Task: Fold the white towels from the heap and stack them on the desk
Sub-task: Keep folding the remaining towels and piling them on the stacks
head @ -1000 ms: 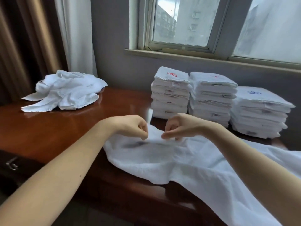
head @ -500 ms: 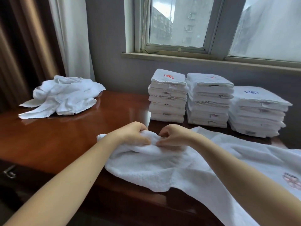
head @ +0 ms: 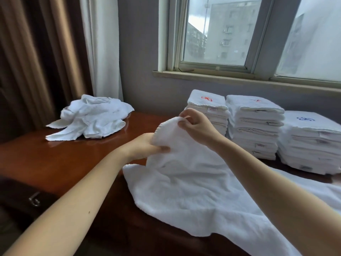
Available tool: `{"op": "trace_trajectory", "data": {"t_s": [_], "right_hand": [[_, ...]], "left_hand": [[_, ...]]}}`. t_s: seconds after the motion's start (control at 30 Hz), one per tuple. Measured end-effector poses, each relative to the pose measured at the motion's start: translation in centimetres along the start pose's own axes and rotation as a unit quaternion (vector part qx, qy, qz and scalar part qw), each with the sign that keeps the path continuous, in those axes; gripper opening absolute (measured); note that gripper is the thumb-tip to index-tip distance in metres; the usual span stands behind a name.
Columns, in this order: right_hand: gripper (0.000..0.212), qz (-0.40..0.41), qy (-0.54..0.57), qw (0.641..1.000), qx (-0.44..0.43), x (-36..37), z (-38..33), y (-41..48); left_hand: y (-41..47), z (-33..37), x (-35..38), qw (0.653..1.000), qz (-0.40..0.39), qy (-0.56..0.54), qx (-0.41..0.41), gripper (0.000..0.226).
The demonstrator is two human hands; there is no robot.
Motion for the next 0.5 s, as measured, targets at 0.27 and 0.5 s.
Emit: {"op": "trace_trajectory", "data": {"t_s": [0.27,0.5], "right_hand": [[0.002,-0.018,-0.028,0.999,0.019,1.6,-1.6,2.4],[0.044,-0.19,-0.109,0.976,0.011,5.0,-1.7,-0.1]], "left_hand": [[-0.2,-3.0,-2.4,0.996,0.055,0.023,-0.064,0.023],[1.0,0.1,-4.7,0.945,0.273,0.139,0.114,0.029]]}}
Point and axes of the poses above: each hand's wrist, its own y-axis towards the middle knuckle, its own x-axis out of the palm, z = x × y, the point moved 5 cm from there along y, towards the middle knuckle, and after that the axes turned 10 degrees about z, right-handed, at the moved point
